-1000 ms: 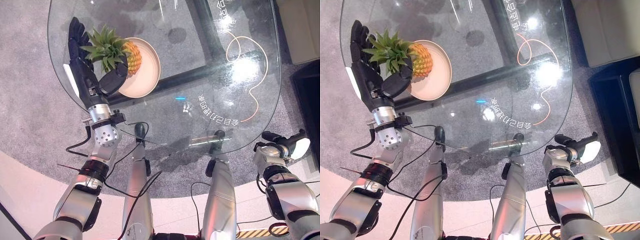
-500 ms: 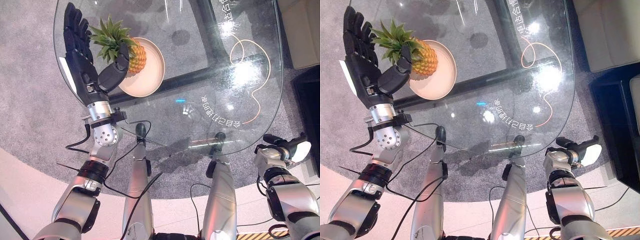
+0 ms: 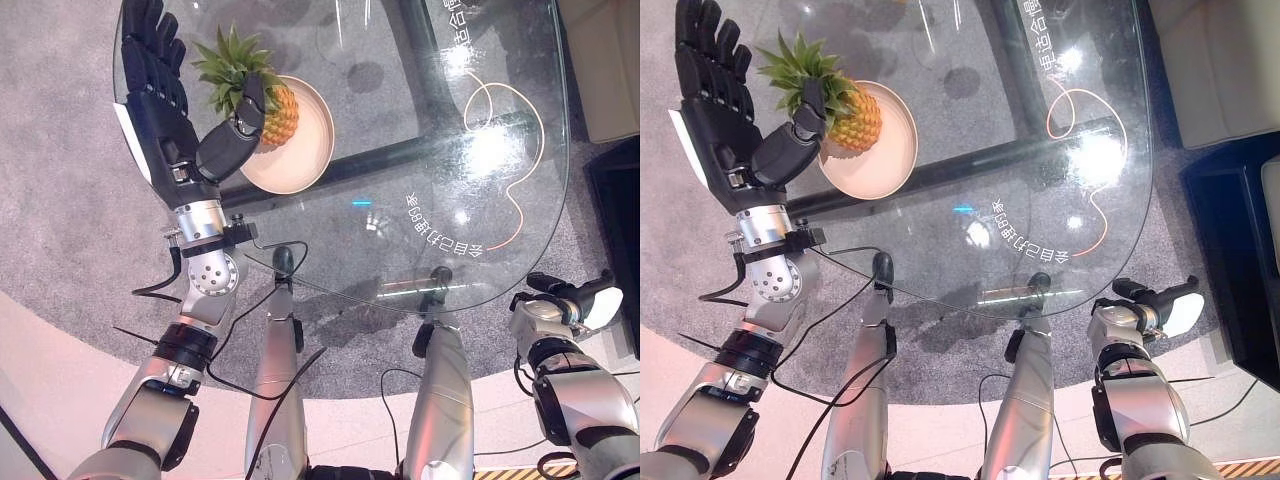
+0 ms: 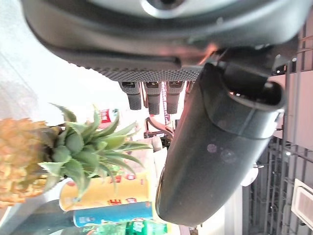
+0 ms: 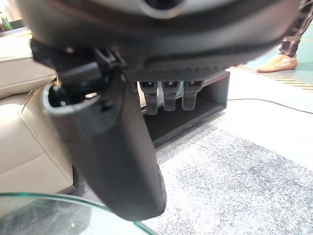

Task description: Pick up the fruit to the plate

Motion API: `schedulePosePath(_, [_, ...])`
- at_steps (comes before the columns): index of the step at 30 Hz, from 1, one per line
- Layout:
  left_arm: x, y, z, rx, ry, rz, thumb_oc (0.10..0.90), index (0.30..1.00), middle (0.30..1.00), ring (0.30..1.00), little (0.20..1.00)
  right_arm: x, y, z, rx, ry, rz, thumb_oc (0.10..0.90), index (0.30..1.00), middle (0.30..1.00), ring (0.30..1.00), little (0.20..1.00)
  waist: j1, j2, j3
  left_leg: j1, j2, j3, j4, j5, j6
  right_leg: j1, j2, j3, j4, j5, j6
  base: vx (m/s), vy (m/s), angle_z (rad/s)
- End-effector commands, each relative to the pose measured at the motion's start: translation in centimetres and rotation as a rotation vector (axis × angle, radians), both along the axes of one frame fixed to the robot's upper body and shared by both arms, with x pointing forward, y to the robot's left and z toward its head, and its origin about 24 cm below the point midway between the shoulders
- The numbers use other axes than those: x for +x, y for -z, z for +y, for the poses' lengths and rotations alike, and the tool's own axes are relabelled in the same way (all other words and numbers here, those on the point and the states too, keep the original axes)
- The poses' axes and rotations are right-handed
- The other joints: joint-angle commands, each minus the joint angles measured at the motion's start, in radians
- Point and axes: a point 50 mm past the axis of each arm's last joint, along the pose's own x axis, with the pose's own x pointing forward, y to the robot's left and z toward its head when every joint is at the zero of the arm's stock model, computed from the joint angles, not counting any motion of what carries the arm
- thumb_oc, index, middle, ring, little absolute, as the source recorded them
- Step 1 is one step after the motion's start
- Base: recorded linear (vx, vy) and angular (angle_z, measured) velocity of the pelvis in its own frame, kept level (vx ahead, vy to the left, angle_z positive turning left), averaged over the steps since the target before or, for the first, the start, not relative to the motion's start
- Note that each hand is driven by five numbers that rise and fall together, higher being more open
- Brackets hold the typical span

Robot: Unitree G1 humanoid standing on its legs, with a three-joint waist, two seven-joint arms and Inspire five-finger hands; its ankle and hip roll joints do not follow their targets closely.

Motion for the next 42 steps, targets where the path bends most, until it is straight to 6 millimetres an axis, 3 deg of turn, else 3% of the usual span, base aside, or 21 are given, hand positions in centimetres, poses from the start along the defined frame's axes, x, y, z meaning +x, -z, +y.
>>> schedulePosePath(1, [-2.1, -4.3, -0.3, 0.019, 0.03, -0.256, 0.8, 0.9, 0.9, 0.9, 0.9, -3.0, 0.5, -3.2, -0.02, 0.154, -0.006, 0.8, 0.9, 0.9, 0.9, 0.9, 0.009, 0.015, -0.018, -0.006, -0.016, 0.024, 0.054, -0.084, 0.066, 0.034, -0.018, -0.129, -0.072, 0.051, -0.036, 0.0, 0.0, 0.0])
schedulePosePath(7, [-2.4, -4.7, 0.4, 0.035, 0.02, -0.25, 0.8, 0.9, 0.9, 0.9, 0.9, -3.8, 1.4, -3.3, -0.019, 0.163, 0.01, 0.8, 0.9, 0.9, 0.9, 0.9, 0.01, 0.01, -0.018, 0.04, -0.01, 0.026, 0.036, -0.081, 0.063, 0.079, -0.02, -0.132, -0.092, 0.055, -0.031, 0.0, 0.0, 0.0])
schedulePosePath(13, [-2.1, -4.7, 2.1, 0.022, -0.017, -0.185, 0.8, 0.9, 0.9, 0.9, 0.9, -5.5, 2.7, -3.9, -0.016, 0.183, 0.042, 0.8, 0.9, 0.9, 0.9, 0.9, 0.006, -0.001, -0.018, 0.154, 0.0, 0.044, -0.029, -0.056, 0.056, 0.193, -0.027, -0.133, -0.159, 0.078, -0.017, 0.01, -0.002, 0.01])
schedulePosePath(19, [-0.8, -1.7, 5.0, 0.026, -0.098, 0.033, 0.8, 0.9, 0.9, 0.9, 0.9, -7.5, 4.9, -3.7, 0.005, 0.179, 0.114, 0.8, 0.9, 0.9, 0.9, 0.9, 0.002, -0.005, -0.018, 0.319, 0.006, 0.07, -0.117, -0.038, 0.047, 0.358, -0.033, -0.124, -0.241, 0.094, -0.003, 0.03, 0.012, -0.01])
schedulePosePath(24, [-0.4, 5.2, 9.2, 0.056, -0.255, 0.361, 0.8, 0.9, 0.9, 0.9, 0.9, -11.1, 7.9, -3.8, 0.036, 0.153, 0.213, 0.8, 0.9, 0.9, 0.9, 0.9, -0.005, -0.004, -0.041, 0.524, 0.013, 0.107, -0.24, -0.009, 0.035, 0.576, -0.03, -0.134, -0.361, 0.114, 0.008, 0.09, 0.052, -0.01])
schedulePosePath(26, [-1.2, 9.7, 11.5, 0.078, -0.32, 0.564, 0.8, 0.9, 0.9, 0.9, 0.9, -13.3, 9.7, -3.5, 0.075, 0.115, 0.284, 0.8, 0.9, 0.9, 0.9, 0.9, -0.011, -0.01, -0.102, 0.588, 0.015, 0.122, -0.285, 0.003, 0.029, 0.648, -0.028, -0.145, -0.41, 0.123, 0.012, 0.14, 0.048, 0.01])
schedulePosePath(27, [-1.3, 10.0, 11.6, 0.081, -0.324, 0.574, 0.8, 0.9, 0.9, 0.9, 0.9, -13.5, 9.8, -3.5, 0.077, 0.111, 0.29, 0.8, 0.9, 0.9, 0.9, 0.9, -0.012, -0.01, -0.106, 0.596, 0.015, 0.124, -0.291, 0.005, 0.028, 0.656, -0.027, -0.147, -0.416, 0.125, 0.012, 0.12, 0.046, 0.08])
schedulePosePath(29, [-3.3, 14.7, 13.7, 0.081, -0.379, 0.795, 0.8, 0.9, 0.9, 0.9, 0.9, -15.6, 11.8, -2.9, 0.144, 0.028, 0.396, 0.8, 0.9, 0.9, 0.9, 0.9, -0.018, -0.017, -0.173, 0.645, 0.022, 0.136, -0.309, 0.014, 0.022, 0.711, -0.025, -0.157, -0.447, 0.137, 0.013, 0.14, 0.044, 0.03])
schedulePosePath(32, [-5.4, 18.6, 15.0, 0.06, -0.407, 0.996, 0.8, 0.9, 0.9, 0.9, 0.9, -17.4, 13.6, -1.8, 0.233, -0.05, 0.486, 0.8, 0.9, 0.9, 0.9, 0.9, -0.023, -0.022, -0.225, 0.683, 0.033, 0.146, -0.315, 0.014, 0.017, 0.757, -0.023, -0.169, -0.47, 0.141, 0.012, 0.13, 0.024, -0.04])
schedulePosePath(36, [-9.3, 24.3, 15.4, 0.077, -0.397, 1.278, 0.8, 0.9, 0.9, 0.9, 0.9, -20.1, 15.6, -0.3, 0.315, -0.125, 0.632, 0.8, 0.9, 0.9, 0.9, 0.9, -0.025, -0.028, -0.31, 0.735, 0.051, 0.16, -0.315, 0.01, 0.005, 0.829, -0.014, -0.189, -0.5, 0.138, 0.008, 0.15, 0.008, -0.07])
schedulePosePath(42, [-13.1, 29.5, 14.1, 0.111, -0.206, 1.61, 0.8, 0.9, 0.9, 0.9, 0.9, -23.2, 17.2, 0.5, 0.479, -0.219, 0.798, 0.8, 0.9, 0.9, 0.9, 0.9, -0.032, -0.027, -0.385, 0.786, 0.068, 0.178, -0.315, 0.006, -0.009, 0.891, -0.01, -0.211, -0.518, 0.129, 0.009, 0.1, 0.029, -0.01])
